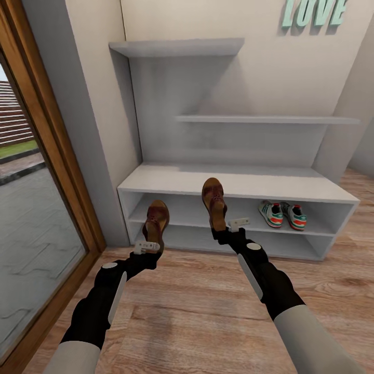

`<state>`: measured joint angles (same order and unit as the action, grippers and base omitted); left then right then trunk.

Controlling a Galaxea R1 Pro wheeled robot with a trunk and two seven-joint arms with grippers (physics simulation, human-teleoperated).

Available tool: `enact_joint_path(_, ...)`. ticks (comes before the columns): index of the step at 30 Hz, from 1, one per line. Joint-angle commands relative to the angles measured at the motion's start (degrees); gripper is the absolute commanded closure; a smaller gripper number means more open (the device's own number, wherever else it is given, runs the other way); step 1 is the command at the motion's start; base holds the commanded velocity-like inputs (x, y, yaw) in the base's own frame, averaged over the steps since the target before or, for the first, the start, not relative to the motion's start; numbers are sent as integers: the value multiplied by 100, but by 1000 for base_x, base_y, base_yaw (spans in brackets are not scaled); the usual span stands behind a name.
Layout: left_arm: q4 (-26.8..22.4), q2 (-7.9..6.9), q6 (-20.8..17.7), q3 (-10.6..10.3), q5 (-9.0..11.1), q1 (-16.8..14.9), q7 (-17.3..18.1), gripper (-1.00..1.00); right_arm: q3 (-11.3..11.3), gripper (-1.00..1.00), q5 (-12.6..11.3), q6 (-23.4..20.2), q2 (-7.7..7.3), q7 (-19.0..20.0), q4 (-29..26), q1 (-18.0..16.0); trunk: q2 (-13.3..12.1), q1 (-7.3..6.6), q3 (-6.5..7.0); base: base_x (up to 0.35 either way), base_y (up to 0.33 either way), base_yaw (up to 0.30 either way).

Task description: Pick up the two gym shoes and the two sandals from the corridor floor and place them onto the hallstand (shoe rack) in the corridor, making sure they are on the rack and not on the floor. Arrange them so the two gym shoes are next to each other and the two sandals are next to each other.

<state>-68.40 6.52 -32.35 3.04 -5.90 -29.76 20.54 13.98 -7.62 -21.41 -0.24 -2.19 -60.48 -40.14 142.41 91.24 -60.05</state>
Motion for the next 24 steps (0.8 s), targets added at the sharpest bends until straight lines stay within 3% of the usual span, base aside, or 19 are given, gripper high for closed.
enact_joint_path(1, -7, 8, -18, 21, -60, -3, 56, 100, 9, 100, -74, -30, -3, -36, -8, -3, 2, -1, -6, 0, 0, -2)
enact_joint_path(12, 21, 8, 129, 21, -60, -3, 56, 100, -3, 100, -82, -17, -2, -40, -13, -3, 2, -1, -6, 0, 0, 0)
enact_joint_path(15, 245, 68, 138, 14, -60, -3, 56, 100, -90, 100, -89, -13, -29, -44, -16, -3, 2, -1, -6, 0, 0, 0)
enact_joint_path(16, 278, 82, 139, 13, -60, -3, 56, 100, -261, 100, -93, -13, -40, -41, -12, -3, 2, -1, -6, 0, 0, 0)
enact_joint_path(19, 322, 105, 140, 12, -60, -3, 56, 100, -1115, 100, -97, -13, -108, -24, -3, -3, 2, -1, -6, 0, 0, 0)
enact_joint_path(22, 338, 117, 138, 12, -60, -3, 56, 100, -2640, 100, -95, -39, -324, -1, 0, -3, 2, -1, -6, 0, 0, 0)
enact_joint_path(24, 341, 120, 138, 10, -60, -3, 56, 100, -3641, 100, -88, -59, -574, 6, 0, -3, 2, -1, -6, 0, 0, 0)
